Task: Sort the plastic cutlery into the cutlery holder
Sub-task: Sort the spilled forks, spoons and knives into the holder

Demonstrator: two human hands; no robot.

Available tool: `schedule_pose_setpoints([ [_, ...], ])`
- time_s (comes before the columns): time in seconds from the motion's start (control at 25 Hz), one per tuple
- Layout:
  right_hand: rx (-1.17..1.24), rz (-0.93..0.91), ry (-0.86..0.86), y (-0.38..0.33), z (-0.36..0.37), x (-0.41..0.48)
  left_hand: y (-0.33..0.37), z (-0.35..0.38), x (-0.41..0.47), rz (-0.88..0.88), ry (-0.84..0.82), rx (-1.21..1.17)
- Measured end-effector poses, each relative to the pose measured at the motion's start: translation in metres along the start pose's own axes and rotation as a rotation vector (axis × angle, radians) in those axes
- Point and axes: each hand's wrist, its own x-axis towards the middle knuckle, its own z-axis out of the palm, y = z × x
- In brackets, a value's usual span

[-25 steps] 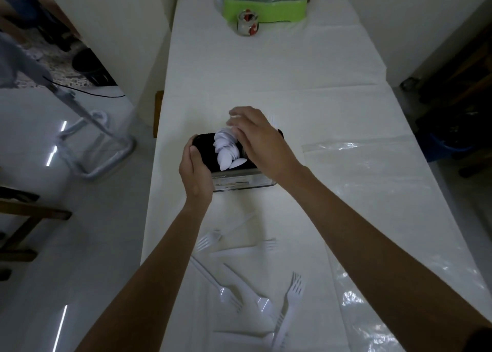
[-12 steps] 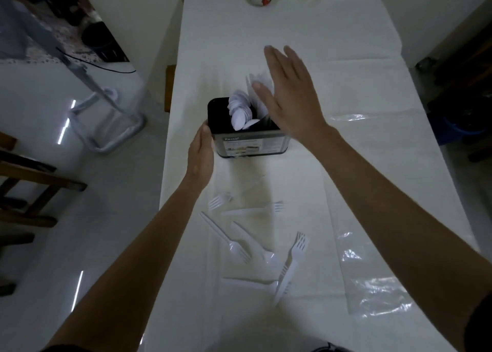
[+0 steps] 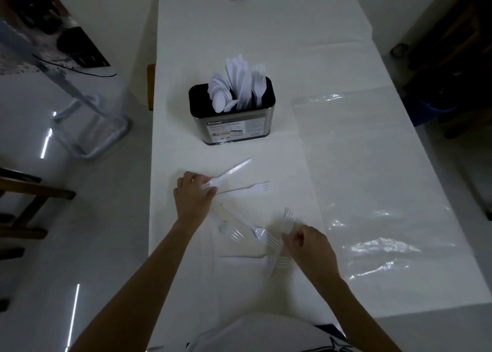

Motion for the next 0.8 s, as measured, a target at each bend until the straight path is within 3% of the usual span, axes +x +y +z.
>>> schedule_pose_setpoints([
  [0.08,-0.051,0.07,-0.035,-0.004,0.0,-0.003,0.002,-0.003,0.001,-0.028,-0.004,-0.076],
  [0.32,-0.02,0.118,-0.024,-0.015,0.006,0.001,0.01,-0.03,-0.014,-0.113,0.024,-0.616],
  [0.44,0.212,0.066,0.06,-0.015,0.006,0.008,0.017,-0.048,-0.026,-0.174,-0.064,-0.915],
  [0.52,0.433,-0.051,0.096,-0.019,-0.001,0.015,0.021,-0.054,-0.033,-0.129,-0.128,-0.977],
  [0.64,0.614,-0.153,0.017,-0.04,-0.013,0.018,0.031,-0.054,-0.043,-0.078,-0.21,-1.053],
  [0.8,0.841,-0.061,-0.262,-0.072,-0.022,0.008,0.047,-0.04,-0.054,-0.053,-0.385,-1.114],
])
